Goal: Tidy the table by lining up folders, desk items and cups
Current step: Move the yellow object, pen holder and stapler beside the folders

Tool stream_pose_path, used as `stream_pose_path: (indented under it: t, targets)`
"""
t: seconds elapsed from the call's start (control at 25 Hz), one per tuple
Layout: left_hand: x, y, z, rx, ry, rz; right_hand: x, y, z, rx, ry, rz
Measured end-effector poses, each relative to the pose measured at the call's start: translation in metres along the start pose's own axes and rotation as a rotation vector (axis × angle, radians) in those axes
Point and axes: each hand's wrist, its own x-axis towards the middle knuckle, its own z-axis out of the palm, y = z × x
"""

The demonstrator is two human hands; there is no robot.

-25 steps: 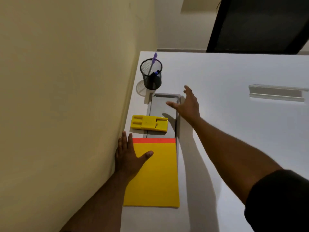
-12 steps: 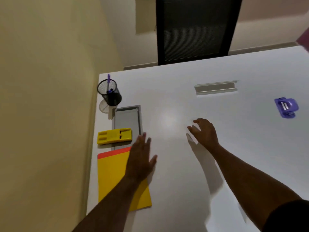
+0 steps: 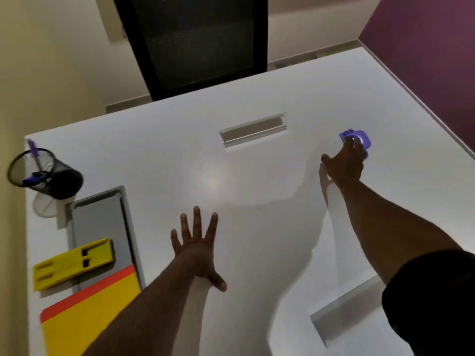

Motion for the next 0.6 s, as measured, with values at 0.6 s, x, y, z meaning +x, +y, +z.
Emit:
stream_pose_path:
  t: [0.6]
  targets:
    - [0.003, 0.000, 0.003, -0.042, -0.003, 0.005, 0.054, 0.013, 0.000, 0.062, 0.037, 0.323]
